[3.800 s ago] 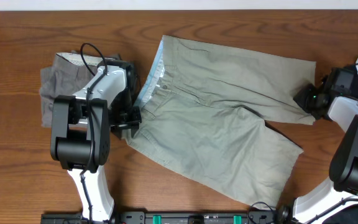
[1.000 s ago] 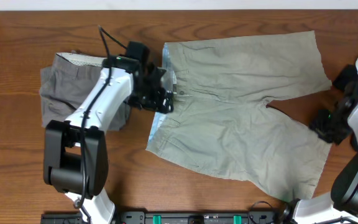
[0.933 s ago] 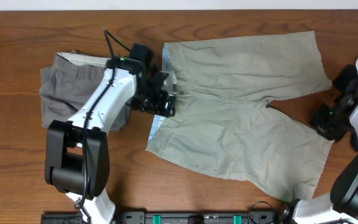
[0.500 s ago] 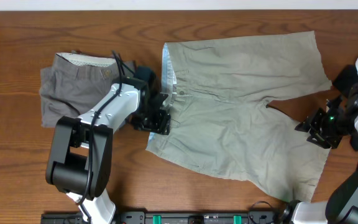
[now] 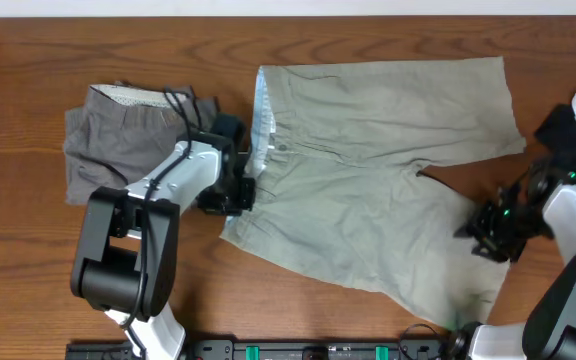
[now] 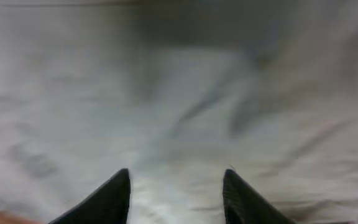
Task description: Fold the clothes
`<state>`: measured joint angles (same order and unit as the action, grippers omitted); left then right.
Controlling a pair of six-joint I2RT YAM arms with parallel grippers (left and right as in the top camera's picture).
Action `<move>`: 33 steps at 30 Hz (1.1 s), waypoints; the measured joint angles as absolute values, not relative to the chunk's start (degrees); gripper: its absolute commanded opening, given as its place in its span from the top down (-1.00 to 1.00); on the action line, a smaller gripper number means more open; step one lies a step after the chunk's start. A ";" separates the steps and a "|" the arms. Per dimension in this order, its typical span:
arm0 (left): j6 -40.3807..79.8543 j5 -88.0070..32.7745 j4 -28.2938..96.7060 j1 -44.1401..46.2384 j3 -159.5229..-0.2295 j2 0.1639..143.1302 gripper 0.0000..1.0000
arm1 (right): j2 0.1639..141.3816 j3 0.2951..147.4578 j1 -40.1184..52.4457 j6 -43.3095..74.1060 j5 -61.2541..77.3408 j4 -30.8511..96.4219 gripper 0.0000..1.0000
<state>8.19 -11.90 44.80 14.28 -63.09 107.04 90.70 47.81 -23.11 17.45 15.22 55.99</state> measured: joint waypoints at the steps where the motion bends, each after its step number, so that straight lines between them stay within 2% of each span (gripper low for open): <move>1: 9.30 -11.62 44.73 13.47 -63.09 107.02 0.88 | 90.70 46.26 -23.11 18.85 13.69 54.57 0.55; 8: 12.47 -10.90 44.16 10.07 -63.09 106.94 0.88 | 90.11 42.11 -22.98 24.93 4.40 49.58 0.63; 15: 13.37 -10.11 42.89 10.07 -63.09 106.83 0.88 | 90.26 45.89 -23.00 25.41 -4.75 43.38 0.40; 20: 13.43 -10.72 43.11 10.00 -63.29 106.83 0.50 | 90.32 52.36 -23.00 22.17 -3.16 45.43 0.11; 27: 11.94 -12.32 47.16 9.74 -63.48 106.76 0.00 | 90.32 58.89 -22.98 17.08 7.77 54.87 -0.16; 32: 11.66 -13.15 49.54 9.76 -63.51 106.69 -0.25 | 90.32 58.37 -23.00 16.51 10.15 59.35 -0.15; 33: 11.79 -13.15 49.78 9.76 -63.51 106.61 -0.26 | 90.32 57.89 -23.00 16.58 10.41 59.31 -0.01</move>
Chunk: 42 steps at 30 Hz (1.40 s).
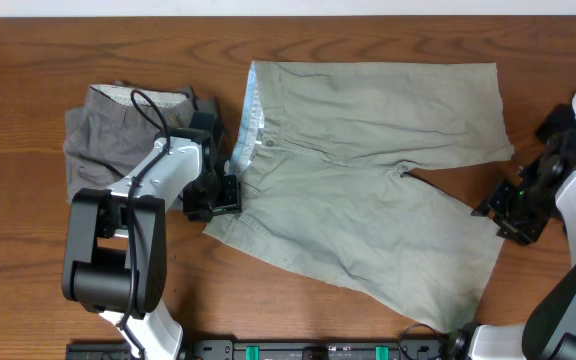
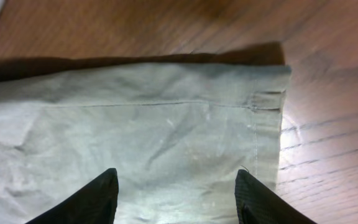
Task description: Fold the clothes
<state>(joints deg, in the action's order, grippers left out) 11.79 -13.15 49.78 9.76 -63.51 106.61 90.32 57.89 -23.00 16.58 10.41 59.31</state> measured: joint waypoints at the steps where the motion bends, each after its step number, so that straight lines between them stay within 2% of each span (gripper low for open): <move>1: 11.79 -13.13 50.06 9.74 -63.51 106.56 -0.25 | 90.32 57.32 -23.00 16.73 10.50 58.78 0.12; 2: 11.79 -13.10 50.39 9.74 -63.51 106.50 -0.25 | 90.30 56.16 -23.00 17.08 10.52 57.52 0.30; 3: 11.79 -13.10 50.70 9.74 -63.51 106.41 -0.25 | 90.30 54.76 -23.00 17.47 10.50 55.96 0.67; 4: 11.79 -13.10 50.94 9.74 -63.51 106.39 -0.26 | 90.32 53.08 -23.00 18.02 10.33 54.24 0.90; 5: 11.79 -13.10 50.96 9.74 -63.51 106.39 -0.25 | 90.32 50.98 -22.98 18.90 10.11 52.25 0.98; 12: 11.79 -13.08 50.96 9.74 -63.51 106.39 -0.28 | 89.69 41.78 -23.11 23.90 10.79 39.66 0.97; 16: 11.79 -13.10 51.09 9.74 -63.51 106.39 -0.29 | 89.91 41.17 -23.11 20.47 21.17 30.00 0.97; 22: 11.79 -13.08 52.66 9.74 -63.51 106.39 -0.36 | 89.91 46.39 -24.21 18.17 38.17 27.77 0.97; 26: 11.77 -13.13 53.56 9.74 -63.51 106.39 -0.37 | 89.82 52.40 -24.73 19.05 42.87 28.58 0.92; 29: 11.79 -13.50 53.78 9.74 -63.51 106.37 -0.37 | 89.82 54.46 -24.73 20.64 41.58 24.03 0.97; 35: 11.77 -17.96 53.95 9.74 -64.18 106.28 -0.50 | 91.05 55.05 -24.40 28.97 27.09 16.05 0.98; 42: 9.50 -27.51 54.68 9.74 -71.48 105.89 -0.54 | 102.63 55.55 -20.62 36.99 19.22 1.76 0.97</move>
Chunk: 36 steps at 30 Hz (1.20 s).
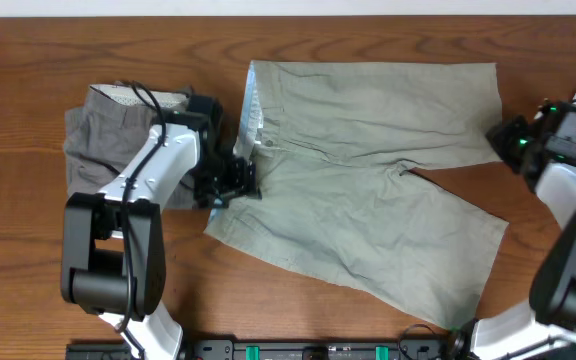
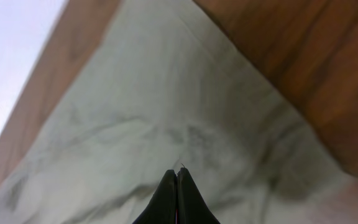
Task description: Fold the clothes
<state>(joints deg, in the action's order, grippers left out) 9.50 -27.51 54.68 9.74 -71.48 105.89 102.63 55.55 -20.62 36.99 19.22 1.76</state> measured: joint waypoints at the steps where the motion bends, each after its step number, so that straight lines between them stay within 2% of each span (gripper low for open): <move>1: 8.93 -28.23 54.72 9.74 -72.44 105.45 -0.54 | 104.44 55.90 -20.03 38.48 18.90 1.39 0.97; 3: 8.29 -29.04 54.48 9.74 -73.80 103.92 -0.56 | 108.62 57.23 -19.05 41.56 18.31 1.34 0.97; 9: 7.01 -29.15 52.64 9.74 -76.95 95.92 -0.85 | 117.93 65.65 -17.41 48.01 18.74 2.04 0.97; 17: 7.01 -28.10 52.58 9.74 -78.89 87.02 -0.89 | 129.12 83.99 -14.61 53.56 20.97 9.52 0.97; 23: 7.01 -26.30 52.93 9.74 -78.89 85.80 -0.96 | 134.34 93.38 -13.15 54.26 22.46 12.47 0.97; 27: 7.03 -23.29 53.01 9.74 -78.89 85.80 -0.97 | 136.14 97.08 -13.39 50.15 25.23 13.17 0.67; 36: 7.01 -16.47 60.75 8.27 -78.83 85.82 -0.96 | 132.42 101.14 -20.69 36.88 44.03 18.33 0.39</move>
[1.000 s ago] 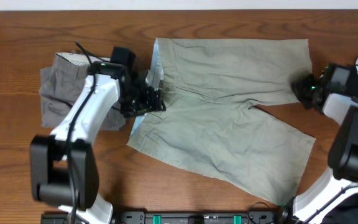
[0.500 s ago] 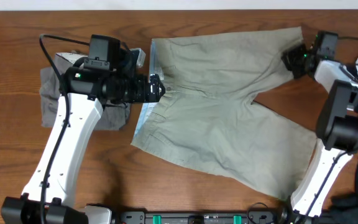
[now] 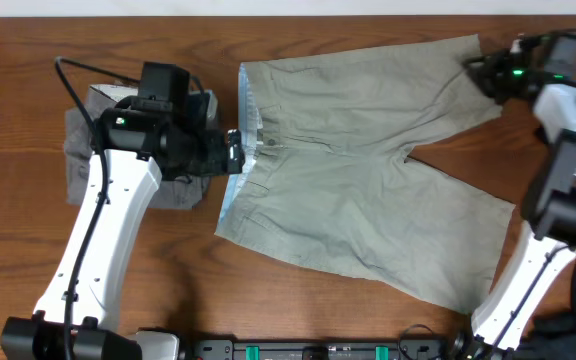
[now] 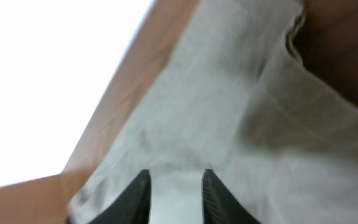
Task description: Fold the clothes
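Pale green shorts (image 3: 348,170) lie spread flat on the table, waistband to the left and both legs to the right. My left gripper (image 3: 231,155) is at the waistband's edge; the overhead view does not show how its jaws stand. My right gripper (image 3: 475,68) is at the far corner of the upper leg's hem. In the blurred right wrist view that gripper (image 4: 174,190) is open, its two dark fingers apart with the shorts' pale cloth (image 4: 241,124) under and between them.
A folded grey garment (image 3: 80,140) lies at the left, partly under my left arm. A white item sits at the right edge and a dark one at the bottom right. The table's far edge (image 3: 268,12) runs just behind the shorts.
My right gripper was shut beside the upper leg's hem; it is now open at that leg's far corner, further back and left. The left arm has risen, and the shorts have shifted slightly.
First my right gripper was open over the lower leg and my left at the waistband. Then the right stood open at that leg's hem, the shorts lying a little further left. Later it was shut by the upper leg's hem, and is now open at its far corner.
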`<state>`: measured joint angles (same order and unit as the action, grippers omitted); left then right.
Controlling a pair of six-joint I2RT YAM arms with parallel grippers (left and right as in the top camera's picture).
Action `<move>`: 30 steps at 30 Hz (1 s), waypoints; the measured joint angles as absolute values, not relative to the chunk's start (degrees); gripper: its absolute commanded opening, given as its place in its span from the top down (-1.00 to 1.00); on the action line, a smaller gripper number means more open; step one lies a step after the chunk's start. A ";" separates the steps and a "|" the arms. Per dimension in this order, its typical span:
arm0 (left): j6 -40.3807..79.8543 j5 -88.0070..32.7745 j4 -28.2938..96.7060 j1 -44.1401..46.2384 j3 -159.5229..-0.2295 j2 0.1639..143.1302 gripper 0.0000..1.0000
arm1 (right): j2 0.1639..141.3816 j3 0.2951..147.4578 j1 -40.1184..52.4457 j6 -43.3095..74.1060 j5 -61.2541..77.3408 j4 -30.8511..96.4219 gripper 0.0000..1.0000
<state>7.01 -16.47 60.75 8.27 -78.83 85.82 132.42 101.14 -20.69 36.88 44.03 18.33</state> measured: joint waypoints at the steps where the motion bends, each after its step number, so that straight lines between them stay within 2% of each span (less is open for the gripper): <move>1: 7.01 -16.12 61.39 8.10 -78.70 85.82 -0.96 | 130.69 101.14 -21.98 35.31 45.45 19.90 0.38; 9: 7.03 -15.00 60.51 7.92 -68.93 86.94 -0.96 | 108.53 101.65 -30.26 25.06 47.55 38.15 0.24; 16: 7.01 -13.30 52.97 7.92 -59.29 92.38 -0.97 | 93.76 102.78 -30.46 19.07 36.64 63.83 0.15; 19: 7.03 -12.82 51.66 7.92 -58.15 95.33 -0.79 | 91.90 102.85 -29.71 17.08 29.36 75.68 0.15; 25: 6.68 -14.22 50.89 7.92 -58.08 102.56 -0.35 | 91.90 102.32 -28.99 13.58 23.66 84.16 0.15; 27: 6.68 -14.59 51.31 7.92 -58.37 104.29 -0.11 | 91.90 102.26 -28.99 12.60 22.92 85.95 0.15; 30: 6.63 -15.05 51.16 7.86 -58.52 104.66 0.34 | 91.90 102.02 -28.49 10.96 22.02 88.84 0.14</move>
<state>6.63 -15.05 51.16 7.86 -58.52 104.66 91.90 102.02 -28.49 10.96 22.02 88.84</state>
